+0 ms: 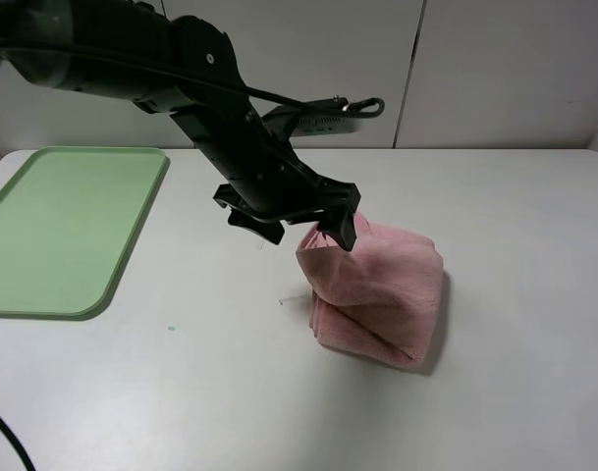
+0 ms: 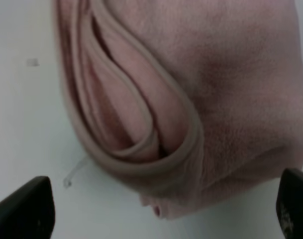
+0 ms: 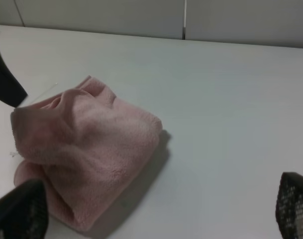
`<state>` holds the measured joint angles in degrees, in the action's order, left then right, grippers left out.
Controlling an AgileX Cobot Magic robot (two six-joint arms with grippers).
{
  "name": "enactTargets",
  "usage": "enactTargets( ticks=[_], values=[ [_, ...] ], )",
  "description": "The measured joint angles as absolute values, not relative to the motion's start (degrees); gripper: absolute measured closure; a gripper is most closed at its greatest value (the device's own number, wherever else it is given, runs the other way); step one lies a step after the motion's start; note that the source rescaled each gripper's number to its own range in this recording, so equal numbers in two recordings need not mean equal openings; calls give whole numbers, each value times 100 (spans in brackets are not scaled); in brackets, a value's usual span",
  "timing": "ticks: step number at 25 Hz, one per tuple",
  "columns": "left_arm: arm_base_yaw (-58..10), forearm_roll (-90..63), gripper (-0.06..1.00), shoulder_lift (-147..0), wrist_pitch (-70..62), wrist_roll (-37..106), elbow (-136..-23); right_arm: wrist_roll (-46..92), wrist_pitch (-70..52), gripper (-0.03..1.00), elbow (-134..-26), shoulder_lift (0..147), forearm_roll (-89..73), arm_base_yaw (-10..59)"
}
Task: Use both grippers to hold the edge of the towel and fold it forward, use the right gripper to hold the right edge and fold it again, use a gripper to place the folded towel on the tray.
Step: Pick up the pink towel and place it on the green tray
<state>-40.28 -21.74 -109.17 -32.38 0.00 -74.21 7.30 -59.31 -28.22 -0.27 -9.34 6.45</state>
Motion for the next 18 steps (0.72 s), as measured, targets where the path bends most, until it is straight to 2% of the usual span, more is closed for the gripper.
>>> enactTargets(
  ticks=[18],
  values=[
    [-4352, -2306, 7, -11835, -3339, 0, -7597, 730, -5931, -3, -2822, -27, -935, 645]
  ],
)
